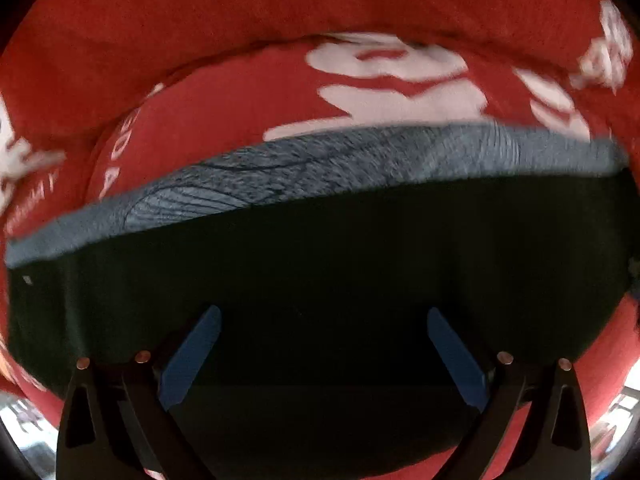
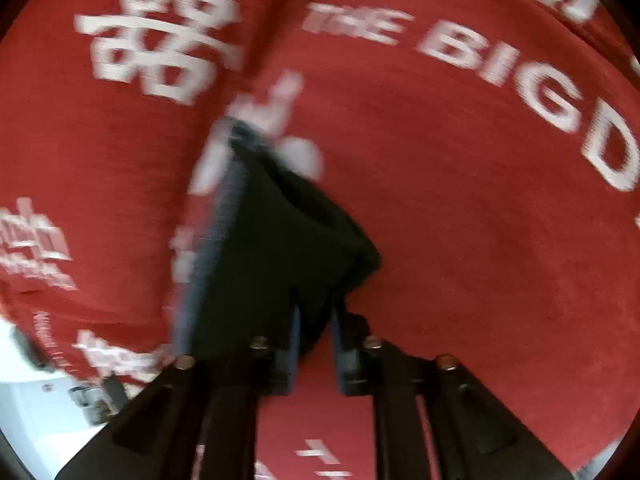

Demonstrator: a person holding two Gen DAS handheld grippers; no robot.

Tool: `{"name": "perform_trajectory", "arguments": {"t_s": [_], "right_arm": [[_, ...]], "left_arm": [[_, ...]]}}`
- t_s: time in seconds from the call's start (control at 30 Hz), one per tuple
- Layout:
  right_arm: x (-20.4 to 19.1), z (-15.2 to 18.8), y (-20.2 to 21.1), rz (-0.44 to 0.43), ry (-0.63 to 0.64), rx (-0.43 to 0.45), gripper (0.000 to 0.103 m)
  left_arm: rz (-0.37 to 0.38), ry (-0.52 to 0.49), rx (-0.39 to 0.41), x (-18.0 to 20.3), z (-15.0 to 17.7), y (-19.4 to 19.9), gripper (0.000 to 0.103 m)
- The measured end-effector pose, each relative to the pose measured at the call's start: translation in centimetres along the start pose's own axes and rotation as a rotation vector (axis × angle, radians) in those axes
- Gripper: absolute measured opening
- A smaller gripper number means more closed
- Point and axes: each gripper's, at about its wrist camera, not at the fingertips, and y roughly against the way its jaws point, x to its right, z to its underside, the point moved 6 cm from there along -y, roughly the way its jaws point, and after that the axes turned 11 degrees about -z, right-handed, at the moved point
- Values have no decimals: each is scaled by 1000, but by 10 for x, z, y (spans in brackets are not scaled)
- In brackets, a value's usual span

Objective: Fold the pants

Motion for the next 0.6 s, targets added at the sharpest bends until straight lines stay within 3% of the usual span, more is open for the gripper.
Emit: {"name": "perform_trajectory", "arguments": {"t_s": [0.1,0.17,0.23,0.33,0.47,0.53,0.6], "right_arm": [[-15,3,20,108,64,42,27],[-46,9,36,136,195,91,27],[-81,19,28,132,347,65,27],[-125,38,-35,132,518,-93,27],[-141,47,-112,161,611,-195,26],[-133,40,-138,209,604,-211,26],[-124,25,-135,227,568,-150,18]], "left_arm": [[-26,-13,54,-6,-11,19,103],[-2,1,98,-10,-20,31,103],[-9,40,133,-18,-36,38,103],[-46,94,108,-28,-58,22,103],[-120,133,38,-41,-66,-16,103],[-84,169,42,-51,-59,-24,103],[-89,154,30,-53,-59,-21,103]]}}
